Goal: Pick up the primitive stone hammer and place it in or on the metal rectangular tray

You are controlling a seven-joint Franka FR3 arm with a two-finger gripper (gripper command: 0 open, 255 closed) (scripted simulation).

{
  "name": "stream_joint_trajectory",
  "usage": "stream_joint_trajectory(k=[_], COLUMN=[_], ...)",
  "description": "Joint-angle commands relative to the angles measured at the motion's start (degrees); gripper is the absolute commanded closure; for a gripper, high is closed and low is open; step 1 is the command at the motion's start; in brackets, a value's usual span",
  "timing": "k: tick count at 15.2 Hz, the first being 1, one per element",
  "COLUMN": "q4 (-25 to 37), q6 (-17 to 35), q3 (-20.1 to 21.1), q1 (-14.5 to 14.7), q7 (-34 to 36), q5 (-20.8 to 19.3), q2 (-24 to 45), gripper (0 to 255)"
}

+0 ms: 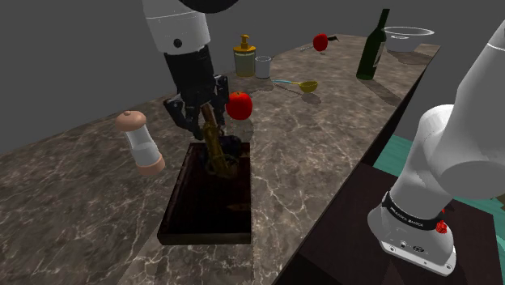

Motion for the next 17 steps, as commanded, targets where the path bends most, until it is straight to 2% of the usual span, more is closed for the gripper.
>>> stream_joint_trajectory(k=[1,3,17], q4=[0.61,1.07,-8.23], q6=[-0.61,-0.94,9.65], q3=[1.51,3.08,3.23], q1=[1.44,2.93,3.06], q7=[2.99,6.0,6.41], q5=[0.3,0.57,0.03], q2=[-0.01,0.11,1.52], gripper=[255,255,255])
